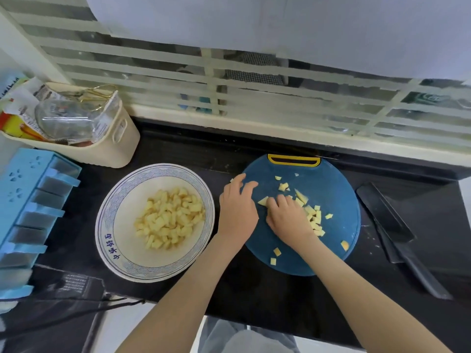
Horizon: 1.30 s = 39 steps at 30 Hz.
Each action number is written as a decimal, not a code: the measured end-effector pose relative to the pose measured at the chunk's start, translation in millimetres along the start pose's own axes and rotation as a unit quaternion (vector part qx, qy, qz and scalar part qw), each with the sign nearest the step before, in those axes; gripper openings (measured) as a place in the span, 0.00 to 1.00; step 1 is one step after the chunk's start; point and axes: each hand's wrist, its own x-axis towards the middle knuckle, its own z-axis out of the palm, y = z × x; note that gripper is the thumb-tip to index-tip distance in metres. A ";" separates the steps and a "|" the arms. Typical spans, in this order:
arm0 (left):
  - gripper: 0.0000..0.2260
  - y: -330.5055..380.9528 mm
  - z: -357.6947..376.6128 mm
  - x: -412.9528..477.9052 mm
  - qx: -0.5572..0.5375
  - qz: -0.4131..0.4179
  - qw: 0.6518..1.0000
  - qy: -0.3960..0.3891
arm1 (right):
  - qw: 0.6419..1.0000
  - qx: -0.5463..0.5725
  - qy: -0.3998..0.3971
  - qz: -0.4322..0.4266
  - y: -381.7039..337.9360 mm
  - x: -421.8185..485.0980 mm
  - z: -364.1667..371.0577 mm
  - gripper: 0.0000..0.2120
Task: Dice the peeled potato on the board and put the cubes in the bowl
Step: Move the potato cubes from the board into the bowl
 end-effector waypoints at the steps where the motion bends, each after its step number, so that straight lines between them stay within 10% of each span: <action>1: 0.16 -1.5 -1.2 -0.1 -0.001 0.001 1.000 0.009 | 0.999 -0.004 -0.026 0.030 -2.5 2.4 -0.3 0.15; 6: 0.14 -10.2 -17.6 0.9 -0.013 -0.011 0.999 0.052 | 0.987 -0.036 -0.113 0.111 -11.5 12.3 -12.1 0.10; 10: 0.15 -22.9 -37.7 1.2 -0.022 -0.029 0.994 0.100 | 0.965 0.180 -0.020 0.192 -32.6 30.6 -39.3 0.06; 16: 0.20 -58.7 -82.7 -4.0 -0.046 -0.102 0.980 0.165 | 0.931 0.358 -0.066 0.030 -117.2 61.0 -85.8 0.06; 21: 0.23 -95.7 -104.6 -9.5 -0.058 -0.177 0.969 0.163 | 0.947 0.257 -0.171 -0.092 -156.0 72.7 -72.4 0.18; 25: 0.22 -113.3 -107.5 -15.5 -0.053 -0.161 0.975 0.145 | 0.902 0.424 -0.058 -0.056 -144.4 83.4 -68.9 0.16; 28: 0.19 -118.1 -103.7 -18.5 -0.047 -0.143 0.979 0.138 | 0.935 0.342 0.035 0.086 -115.7 101.2 -50.4 0.13; 31: 0.18 -118.6 -99.8 -20.1 -0.045 -0.133 0.982 0.123 | 0.965 0.152 -0.071 0.202 -90.5 110.2 -27.9 0.17; 39: 0.18 -117.2 -94.4 -20.1 -0.040 -0.134 0.984 0.111 | 0.978 0.116 -0.061 0.162 -92.9 110.5 -17.2 0.12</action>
